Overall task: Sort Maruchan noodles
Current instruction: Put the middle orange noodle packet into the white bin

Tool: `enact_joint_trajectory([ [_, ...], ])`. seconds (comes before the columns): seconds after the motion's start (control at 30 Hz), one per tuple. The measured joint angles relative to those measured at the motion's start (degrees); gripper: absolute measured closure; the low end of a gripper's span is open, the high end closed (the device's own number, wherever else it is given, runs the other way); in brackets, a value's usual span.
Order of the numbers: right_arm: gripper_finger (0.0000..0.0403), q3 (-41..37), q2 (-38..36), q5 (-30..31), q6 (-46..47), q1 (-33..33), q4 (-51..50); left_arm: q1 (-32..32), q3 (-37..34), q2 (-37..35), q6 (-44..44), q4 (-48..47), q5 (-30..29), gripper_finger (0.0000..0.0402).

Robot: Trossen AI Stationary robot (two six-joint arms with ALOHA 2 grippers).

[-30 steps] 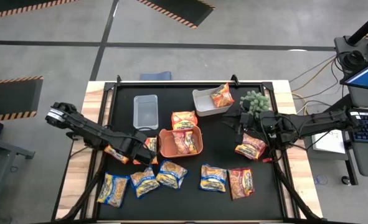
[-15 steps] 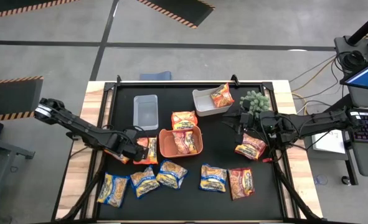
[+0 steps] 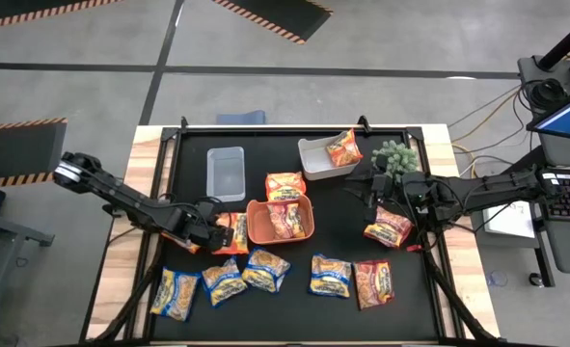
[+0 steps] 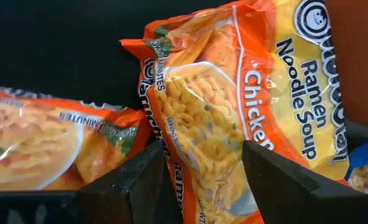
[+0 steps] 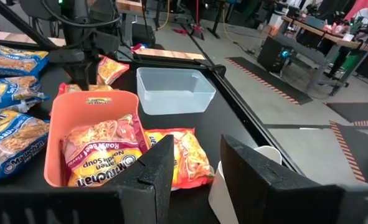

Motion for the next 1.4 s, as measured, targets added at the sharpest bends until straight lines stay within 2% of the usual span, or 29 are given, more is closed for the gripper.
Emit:
enact_joint_trajectory([
  [0.13,0.0284,0.0,0.0,0.0,0.0,0.0,-0.1,0.0,0.0,0.0,0.5,0.1,-0.3,0.0232],
  [0.57,0.0284,0.0,0.0,0.0,0.0,0.0,-0.1,0.0,1.7,0.1,3.4,-1.3,0.0,0.0393],
  [0.77,0.0284,0.0,0.0,0.0,1.5,0.0,-0.1,-0.3,5.5,0.2,9.0,-5.7,-0.8,0.0401],
  [0.9,0.0284,0.0,0.0,0.0,3.0,0.0,-0.1,-1.5,9.4,0.2,15.8,-9.5,-3.6,0.0401],
  [1.17,0.0293,0.3,0.8,0.0,9.4,0.0,-0.3,-7.3,15.6,2.5,34.4,-5.5,-6.5,0.0401],
  [1.3,0.0313,2.6,4.0,0.0,12.4,0.0,-0.3,-10.4,16.2,7.0,34.9,-4.5,-11.3,0.0401],
  [1.4,0.0332,4.9,7.3,0.0,12.5,0.0,-1.9,-11.3,16.0,11.1,32.0,-4.5,-14.7,0.0401],
])
